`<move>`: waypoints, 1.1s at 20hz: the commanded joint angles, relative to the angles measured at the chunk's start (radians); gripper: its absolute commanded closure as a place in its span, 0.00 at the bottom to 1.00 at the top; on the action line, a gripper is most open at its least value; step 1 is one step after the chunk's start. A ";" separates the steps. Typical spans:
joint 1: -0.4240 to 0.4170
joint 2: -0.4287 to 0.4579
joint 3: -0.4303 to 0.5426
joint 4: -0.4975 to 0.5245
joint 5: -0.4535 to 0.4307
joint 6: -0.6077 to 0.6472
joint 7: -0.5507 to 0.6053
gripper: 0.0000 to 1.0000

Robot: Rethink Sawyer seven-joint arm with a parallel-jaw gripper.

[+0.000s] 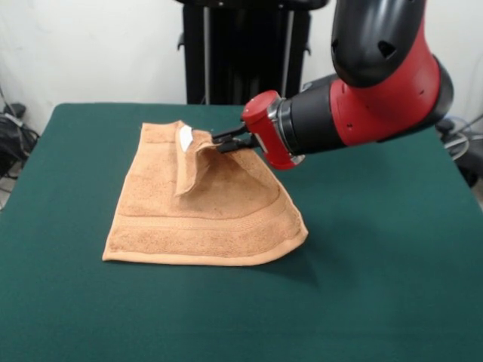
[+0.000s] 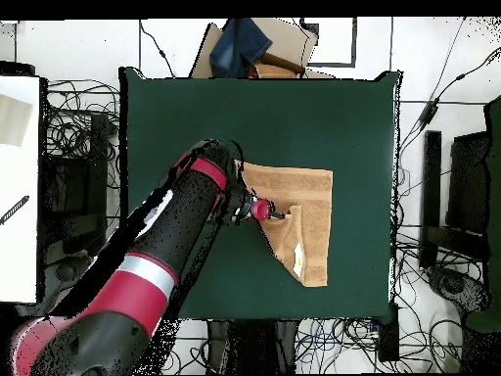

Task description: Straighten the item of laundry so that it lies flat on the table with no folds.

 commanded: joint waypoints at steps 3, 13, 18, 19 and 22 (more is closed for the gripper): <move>-0.024 0.023 0.088 0.058 0.054 -0.016 0.198 1.00; -0.022 0.029 0.089 0.048 0.057 0.000 0.199 1.00; -0.028 0.037 0.091 0.035 0.057 0.005 0.193 1.00; -0.029 0.037 0.091 0.035 0.057 0.005 0.192 1.00; -0.030 0.035 0.091 0.034 0.057 0.009 0.187 1.00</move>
